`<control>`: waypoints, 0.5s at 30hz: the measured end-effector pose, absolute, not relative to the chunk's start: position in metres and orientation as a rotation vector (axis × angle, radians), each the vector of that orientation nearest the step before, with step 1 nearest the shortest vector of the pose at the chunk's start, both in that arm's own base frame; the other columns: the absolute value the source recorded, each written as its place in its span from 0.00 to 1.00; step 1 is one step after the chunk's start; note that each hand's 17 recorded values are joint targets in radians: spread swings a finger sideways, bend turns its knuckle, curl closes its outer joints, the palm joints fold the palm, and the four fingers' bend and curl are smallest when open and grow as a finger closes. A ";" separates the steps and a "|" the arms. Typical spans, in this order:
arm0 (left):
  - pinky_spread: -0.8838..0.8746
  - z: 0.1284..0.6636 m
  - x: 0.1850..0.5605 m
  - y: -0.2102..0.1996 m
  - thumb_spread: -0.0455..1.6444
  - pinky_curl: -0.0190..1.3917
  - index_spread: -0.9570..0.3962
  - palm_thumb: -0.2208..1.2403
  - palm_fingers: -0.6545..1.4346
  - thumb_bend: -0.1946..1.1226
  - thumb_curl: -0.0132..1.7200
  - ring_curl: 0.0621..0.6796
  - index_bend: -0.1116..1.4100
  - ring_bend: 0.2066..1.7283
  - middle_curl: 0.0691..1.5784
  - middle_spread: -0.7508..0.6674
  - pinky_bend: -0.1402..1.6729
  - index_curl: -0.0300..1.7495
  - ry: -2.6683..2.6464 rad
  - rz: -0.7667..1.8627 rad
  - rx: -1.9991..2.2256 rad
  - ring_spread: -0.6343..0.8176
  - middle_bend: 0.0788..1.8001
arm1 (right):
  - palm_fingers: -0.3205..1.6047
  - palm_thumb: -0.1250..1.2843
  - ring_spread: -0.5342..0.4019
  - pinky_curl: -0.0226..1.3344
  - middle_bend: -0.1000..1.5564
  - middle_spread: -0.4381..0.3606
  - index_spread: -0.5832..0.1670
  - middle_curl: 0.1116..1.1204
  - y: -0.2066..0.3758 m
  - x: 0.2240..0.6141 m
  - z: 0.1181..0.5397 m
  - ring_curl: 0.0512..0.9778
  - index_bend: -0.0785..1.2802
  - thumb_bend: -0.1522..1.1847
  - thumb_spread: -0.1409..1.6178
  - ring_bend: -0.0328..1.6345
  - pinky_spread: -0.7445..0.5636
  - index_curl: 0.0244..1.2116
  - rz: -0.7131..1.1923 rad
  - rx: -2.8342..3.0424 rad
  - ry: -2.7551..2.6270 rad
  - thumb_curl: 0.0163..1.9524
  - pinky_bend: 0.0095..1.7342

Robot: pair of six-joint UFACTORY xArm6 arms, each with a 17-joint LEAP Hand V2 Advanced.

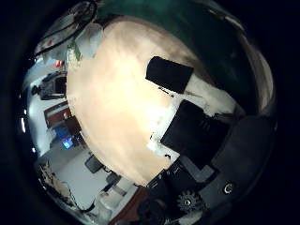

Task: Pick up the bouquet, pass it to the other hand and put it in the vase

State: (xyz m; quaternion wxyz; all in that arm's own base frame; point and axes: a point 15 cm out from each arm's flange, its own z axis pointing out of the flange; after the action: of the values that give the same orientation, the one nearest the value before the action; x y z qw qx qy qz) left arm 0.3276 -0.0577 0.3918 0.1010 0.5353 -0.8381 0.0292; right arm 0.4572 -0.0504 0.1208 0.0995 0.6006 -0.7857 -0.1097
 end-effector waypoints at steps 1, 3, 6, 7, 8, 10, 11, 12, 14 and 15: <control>0.87 0.392 0.327 -0.058 0.65 0.11 0.67 0.20 0.35 0.13 0.16 0.23 0.20 0.15 0.15 0.76 0.28 0.23 -2.477 0.087 1.581 0.82 0.06 | 0.91 0.55 0.35 0.18 0.67 0.35 0.42 0.51 -0.051 0.458 0.122 0.41 0.65 0.12 0.68 0.71 0.32 0.53 -0.328 1.773 -2.317 0.21 0.60; 0.87 0.394 0.326 -0.057 0.65 0.11 0.68 0.20 0.35 0.13 0.16 0.23 0.20 0.15 0.15 0.76 0.28 0.23 -2.482 0.088 1.583 0.82 0.06 | 0.88 0.62 0.35 0.21 0.71 0.34 0.42 0.54 -0.053 0.462 0.128 0.44 0.71 0.14 0.67 0.76 0.33 0.57 -0.334 1.768 -2.309 0.22 0.67; 0.87 0.396 0.325 -0.057 0.65 0.11 0.68 0.21 0.35 0.13 0.16 0.23 0.20 0.15 0.15 0.76 0.28 0.23 -2.485 0.091 1.584 0.82 0.06 | 0.83 0.72 0.34 0.26 0.76 0.33 0.42 0.59 -0.058 0.471 0.130 0.49 0.79 0.17 0.64 0.81 0.35 0.61 -0.324 1.774 -2.316 0.24 0.75; 0.87 0.397 0.325 -0.057 0.65 0.11 0.67 0.21 0.35 0.13 0.16 0.23 0.20 0.15 0.15 0.75 0.27 0.23 -2.485 0.094 1.587 0.82 0.06 | 0.82 0.73 0.34 0.28 0.78 0.33 0.42 0.60 -0.060 0.473 0.134 0.51 0.80 0.16 0.64 0.82 0.36 0.62 -0.315 1.776 -2.327 0.25 0.77; 0.87 0.397 0.325 -0.056 0.65 0.11 0.67 0.21 0.35 0.13 0.16 0.23 0.20 0.15 0.15 0.75 0.27 0.23 -2.486 0.094 1.587 0.82 0.06 | 0.81 0.80 0.34 0.29 0.79 0.33 0.43 0.62 -0.064 0.475 0.140 0.52 0.83 0.20 0.64 0.84 0.37 0.64 -0.302 1.778 -2.342 0.26 0.79; 0.87 0.398 0.324 -0.056 0.65 0.12 0.67 0.21 0.35 0.13 0.16 0.23 0.20 0.14 0.15 0.75 0.27 0.23 -2.488 0.096 1.586 0.82 0.06 | 0.80 0.84 0.35 0.31 0.81 0.33 0.44 0.63 -0.068 0.480 0.155 0.54 0.86 0.21 0.63 0.86 0.38 0.65 -0.272 1.792 -2.370 0.28 0.82; 0.87 0.398 0.324 -0.056 0.65 0.12 0.67 0.21 0.36 0.13 0.16 0.23 0.20 0.14 0.15 0.75 0.27 0.23 -2.488 0.094 1.587 0.82 0.06 | 0.79 0.86 0.35 0.33 0.82 0.34 0.44 0.64 -0.071 0.482 0.163 0.55 0.87 0.22 0.63 0.86 0.39 0.66 -0.257 1.799 -2.387 0.29 0.83; 0.87 0.399 0.324 -0.056 0.65 0.12 0.67 0.21 0.36 0.13 0.16 0.23 0.20 0.14 0.15 0.75 0.27 0.23 -2.489 0.092 1.588 0.82 0.06 | 0.78 0.87 0.35 0.33 0.83 0.34 0.45 0.65 -0.075 0.483 0.173 0.56 0.88 0.22 0.62 0.87 0.40 0.66 -0.240 1.809 -2.402 0.30 0.83; 0.87 0.400 0.324 -0.054 0.65 0.12 0.67 0.21 0.36 0.13 0.16 0.23 0.20 0.14 0.15 0.75 0.27 0.23 -2.488 0.094 1.594 0.82 0.06 | 0.77 0.90 0.36 0.35 0.85 0.34 0.46 0.66 -0.086 0.484 0.194 0.58 0.89 0.23 0.61 0.88 0.41 0.67 -0.205 1.822 -2.435 0.31 0.85; 0.87 0.400 0.325 -0.053 0.65 0.12 0.67 0.21 0.36 0.13 0.16 0.23 0.20 0.14 0.15 0.75 0.27 0.23 -2.488 0.094 1.595 0.82 0.06 | 0.77 0.90 0.36 0.36 0.85 0.35 0.46 0.66 -0.092 0.484 0.207 0.58 0.90 0.24 0.61 0.89 0.41 0.67 -0.181 1.832 -2.452 0.32 0.85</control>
State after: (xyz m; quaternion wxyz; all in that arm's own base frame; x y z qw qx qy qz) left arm 0.3245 -0.0532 0.3998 0.0920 0.5372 -0.8378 0.0317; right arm 0.4841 -0.0919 0.2068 0.0379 0.5970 -0.7992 -0.0590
